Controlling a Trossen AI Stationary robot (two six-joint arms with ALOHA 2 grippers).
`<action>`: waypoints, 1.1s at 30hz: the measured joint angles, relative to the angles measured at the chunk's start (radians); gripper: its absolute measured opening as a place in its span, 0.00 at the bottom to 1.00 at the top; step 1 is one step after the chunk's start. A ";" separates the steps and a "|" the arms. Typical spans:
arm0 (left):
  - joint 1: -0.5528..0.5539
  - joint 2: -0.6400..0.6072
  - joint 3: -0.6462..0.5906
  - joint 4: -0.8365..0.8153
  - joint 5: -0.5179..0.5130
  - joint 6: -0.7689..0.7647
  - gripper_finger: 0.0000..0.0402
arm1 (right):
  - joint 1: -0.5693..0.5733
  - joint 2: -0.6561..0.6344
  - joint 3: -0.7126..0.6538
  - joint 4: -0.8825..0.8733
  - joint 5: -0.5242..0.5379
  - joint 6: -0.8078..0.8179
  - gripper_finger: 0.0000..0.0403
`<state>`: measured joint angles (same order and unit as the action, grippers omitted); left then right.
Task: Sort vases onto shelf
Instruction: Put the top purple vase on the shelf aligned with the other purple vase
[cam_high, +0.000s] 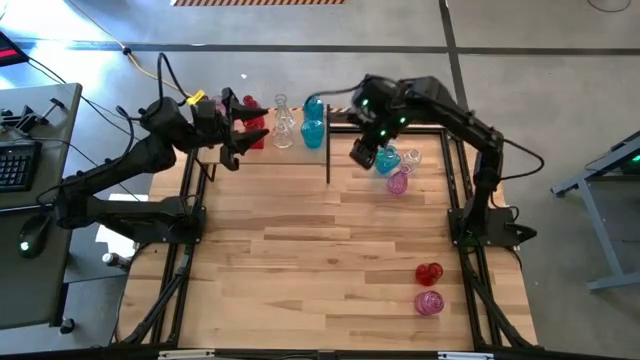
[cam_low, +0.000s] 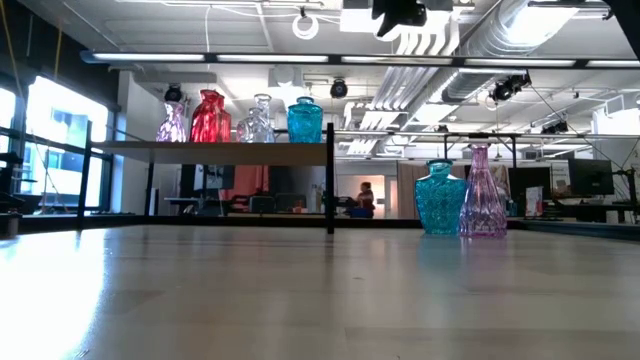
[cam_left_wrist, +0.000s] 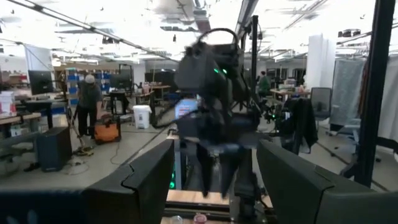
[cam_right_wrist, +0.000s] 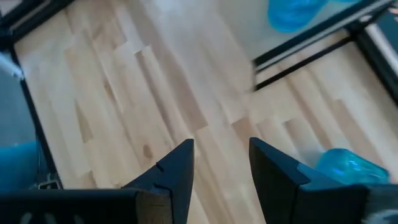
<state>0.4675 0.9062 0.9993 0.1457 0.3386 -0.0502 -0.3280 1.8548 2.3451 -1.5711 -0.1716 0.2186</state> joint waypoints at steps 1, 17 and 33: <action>0.000 0.000 0.000 -0.008 0.000 0.000 0.55 | -0.017 -0.009 0.000 0.000 0.001 -0.002 0.34; 0.000 0.001 0.000 -0.029 -0.009 0.002 0.55 | -0.184 -0.321 -0.095 0.001 0.027 -0.062 0.34; 0.000 0.001 0.000 -0.029 -0.022 0.001 0.55 | -0.184 -0.741 -0.746 0.209 0.144 0.127 0.34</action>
<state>0.4675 0.9070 0.9993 0.1165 0.3170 -0.0490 -0.5121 1.1135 1.5988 -1.3625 -0.0273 0.3455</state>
